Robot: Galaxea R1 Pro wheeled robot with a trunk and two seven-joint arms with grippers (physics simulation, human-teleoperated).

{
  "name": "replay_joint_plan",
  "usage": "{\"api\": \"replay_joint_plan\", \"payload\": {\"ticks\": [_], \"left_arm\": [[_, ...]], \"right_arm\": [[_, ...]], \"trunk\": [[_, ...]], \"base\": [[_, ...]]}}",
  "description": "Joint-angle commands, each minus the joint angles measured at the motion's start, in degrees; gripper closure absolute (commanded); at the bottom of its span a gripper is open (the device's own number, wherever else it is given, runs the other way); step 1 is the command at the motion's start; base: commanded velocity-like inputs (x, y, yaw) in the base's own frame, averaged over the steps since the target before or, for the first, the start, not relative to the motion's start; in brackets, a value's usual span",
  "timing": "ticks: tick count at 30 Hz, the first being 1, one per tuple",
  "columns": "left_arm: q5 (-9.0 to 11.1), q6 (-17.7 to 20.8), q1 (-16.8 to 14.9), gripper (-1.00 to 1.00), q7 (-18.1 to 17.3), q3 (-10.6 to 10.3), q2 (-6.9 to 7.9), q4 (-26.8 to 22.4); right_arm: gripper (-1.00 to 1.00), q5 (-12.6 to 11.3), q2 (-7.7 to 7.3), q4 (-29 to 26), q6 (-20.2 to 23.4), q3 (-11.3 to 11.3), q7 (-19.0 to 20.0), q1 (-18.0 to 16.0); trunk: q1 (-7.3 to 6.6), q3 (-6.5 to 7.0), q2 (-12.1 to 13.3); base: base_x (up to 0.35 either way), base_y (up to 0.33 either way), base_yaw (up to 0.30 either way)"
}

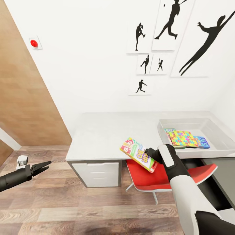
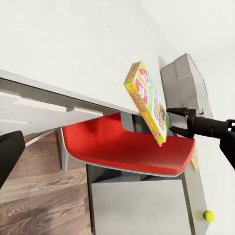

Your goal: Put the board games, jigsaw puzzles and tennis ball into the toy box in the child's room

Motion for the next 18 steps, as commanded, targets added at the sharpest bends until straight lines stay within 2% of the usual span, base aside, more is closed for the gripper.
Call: {"api": "replay_joint_plan", "payload": {"ticks": [1, 18], "left_arm": [[0.01, 0.23, -0.05, -1.0, -0.15, 0.02, 0.01, 0.0], [0.01, 0.23, -0.04, -1.0, -0.15, 0.02, 0.01, 0.0]], "right_arm": [[-1.0, -0.59, 0.06, -0.07, 0.06, -0.14, -0.55, -0.05], [-1.0, -0.56, -0.01, 0.79, -0.01, -0.14, -0.55, -0.04]], "trunk": [[0.03, -0.12, -0.11], [0.03, -0.16, -0.11]], "base": [[0.0, 0.0, 0.0], [0.0, 0.023, 0.0]]}}
